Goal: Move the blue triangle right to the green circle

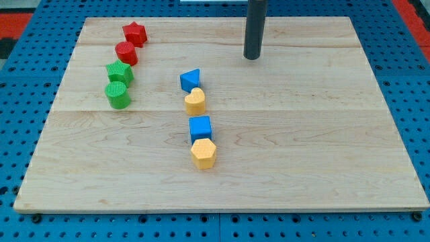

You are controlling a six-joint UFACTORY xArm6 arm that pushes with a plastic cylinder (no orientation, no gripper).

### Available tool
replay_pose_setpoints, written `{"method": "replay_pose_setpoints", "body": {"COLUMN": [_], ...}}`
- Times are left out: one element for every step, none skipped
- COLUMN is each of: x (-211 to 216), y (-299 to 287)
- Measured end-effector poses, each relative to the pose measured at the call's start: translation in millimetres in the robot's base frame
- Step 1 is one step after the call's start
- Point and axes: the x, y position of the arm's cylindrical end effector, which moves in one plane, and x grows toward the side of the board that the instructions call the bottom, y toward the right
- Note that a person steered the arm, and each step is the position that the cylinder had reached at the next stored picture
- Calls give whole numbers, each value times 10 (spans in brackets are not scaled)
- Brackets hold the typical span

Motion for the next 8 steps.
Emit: {"method": "replay_pose_setpoints", "body": {"x": [-217, -217, -189, 191, 239, 269, 348, 305], "y": [-93, -93, -196, -480, -634, -682, -783, -1095]}}
